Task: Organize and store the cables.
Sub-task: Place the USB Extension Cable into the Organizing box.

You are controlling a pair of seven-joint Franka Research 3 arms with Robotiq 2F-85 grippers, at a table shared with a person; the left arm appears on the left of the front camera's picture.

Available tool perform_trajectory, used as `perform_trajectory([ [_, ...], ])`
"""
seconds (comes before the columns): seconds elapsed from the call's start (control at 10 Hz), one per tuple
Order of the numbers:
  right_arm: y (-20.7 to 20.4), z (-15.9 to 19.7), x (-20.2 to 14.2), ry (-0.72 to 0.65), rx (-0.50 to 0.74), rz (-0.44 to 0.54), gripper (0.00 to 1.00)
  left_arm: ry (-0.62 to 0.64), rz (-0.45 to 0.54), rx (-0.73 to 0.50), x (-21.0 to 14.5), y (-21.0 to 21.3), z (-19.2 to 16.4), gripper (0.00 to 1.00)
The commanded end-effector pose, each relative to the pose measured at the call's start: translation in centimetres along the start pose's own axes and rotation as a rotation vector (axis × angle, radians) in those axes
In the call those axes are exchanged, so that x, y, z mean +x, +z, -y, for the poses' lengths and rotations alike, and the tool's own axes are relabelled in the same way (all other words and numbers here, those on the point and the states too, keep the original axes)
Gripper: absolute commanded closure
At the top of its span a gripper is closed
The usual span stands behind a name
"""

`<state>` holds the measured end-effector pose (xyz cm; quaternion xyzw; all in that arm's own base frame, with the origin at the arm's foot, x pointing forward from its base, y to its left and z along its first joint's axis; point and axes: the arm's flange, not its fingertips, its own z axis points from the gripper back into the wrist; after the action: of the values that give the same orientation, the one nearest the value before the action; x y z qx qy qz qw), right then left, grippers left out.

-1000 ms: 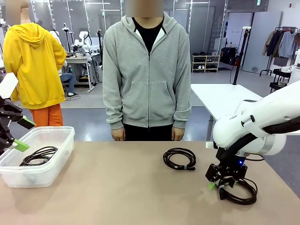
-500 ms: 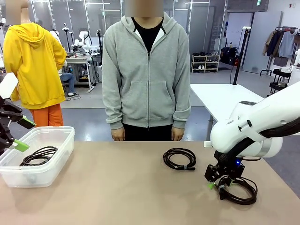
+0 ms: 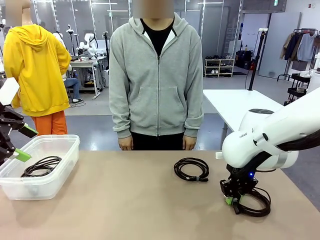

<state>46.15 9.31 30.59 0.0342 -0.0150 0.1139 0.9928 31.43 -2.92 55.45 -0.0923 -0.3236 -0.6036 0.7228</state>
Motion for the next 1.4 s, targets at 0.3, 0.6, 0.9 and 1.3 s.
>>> perform_trajectory([
  [0.3,1.9,-2.0,-0.9,0.019,-0.072,0.056,1.0,-0.002,0.003,0.001,0.1,0.1,0.0,0.0],
  [0.6,7.4,-3.7,-1.6,0.12,-0.035,0.141,0.86,-0.002,0.003,0.001,0.1,0.1,0.0,0.0],
  [0.9,11.6,-6.1,-2.1,0.206,-0.004,0.173,0.86,-0.002,0.003,0.001,0.1,0.1,0.0,0.0],
  [1.3,11.3,-6.0,-1.8,0.168,-0.039,0.183,0.86,-0.002,0.003,0.001,0.1,0.1,0.0,0.0],
])
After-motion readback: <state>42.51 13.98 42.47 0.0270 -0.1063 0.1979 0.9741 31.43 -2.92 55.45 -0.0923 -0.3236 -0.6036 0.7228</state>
